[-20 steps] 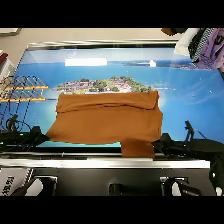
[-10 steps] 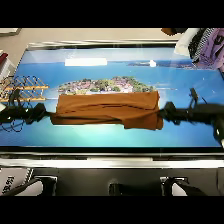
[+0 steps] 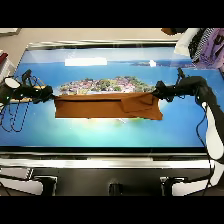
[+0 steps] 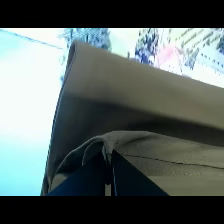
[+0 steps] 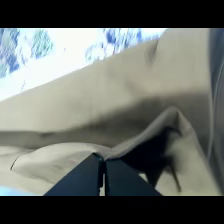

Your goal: Fold the clothes and pants, and hang the long-sleeved shirts on hangers.

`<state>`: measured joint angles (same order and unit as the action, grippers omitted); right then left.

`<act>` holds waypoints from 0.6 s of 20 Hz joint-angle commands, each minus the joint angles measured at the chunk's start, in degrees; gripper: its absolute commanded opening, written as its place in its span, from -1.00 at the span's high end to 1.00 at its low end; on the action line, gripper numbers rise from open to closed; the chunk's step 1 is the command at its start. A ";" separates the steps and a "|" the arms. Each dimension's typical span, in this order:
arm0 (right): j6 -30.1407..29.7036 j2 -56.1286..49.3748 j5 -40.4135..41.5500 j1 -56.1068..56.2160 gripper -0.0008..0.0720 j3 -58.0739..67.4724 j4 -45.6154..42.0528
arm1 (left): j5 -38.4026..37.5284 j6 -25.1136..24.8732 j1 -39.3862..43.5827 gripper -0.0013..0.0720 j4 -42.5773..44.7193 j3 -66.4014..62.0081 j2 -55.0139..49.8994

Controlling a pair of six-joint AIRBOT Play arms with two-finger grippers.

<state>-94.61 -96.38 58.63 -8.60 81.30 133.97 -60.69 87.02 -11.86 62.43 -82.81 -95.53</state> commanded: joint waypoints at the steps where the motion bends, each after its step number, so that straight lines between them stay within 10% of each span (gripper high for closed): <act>1: 1.44 -4.81 -2.05 0.31 0.90 4.35 -0.92 | 0.20 0.28 1.22 0.94 0.83 -6.16 -6.40; 5: 1.20 -7.41 -3.74 1.55 0.89 4.33 -0.83 | 0.15 0.48 2.69 0.87 0.85 -6.32 -9.90; 8: 2.58 -7.10 -0.79 0.28 -0.15 4.72 -1.01 | -0.33 0.46 2.91 -0.08 0.90 -7.02 -9.97; 12: 2.40 -4.44 9.33 -10.29 -0.54 6.73 -1.11 | -6.27 0.46 2.54 -0.13 3.52 -11.96 -8.81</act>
<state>-92.29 -101.86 61.32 -13.08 87.11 133.01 -63.11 87.46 -9.28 64.23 -91.96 -104.68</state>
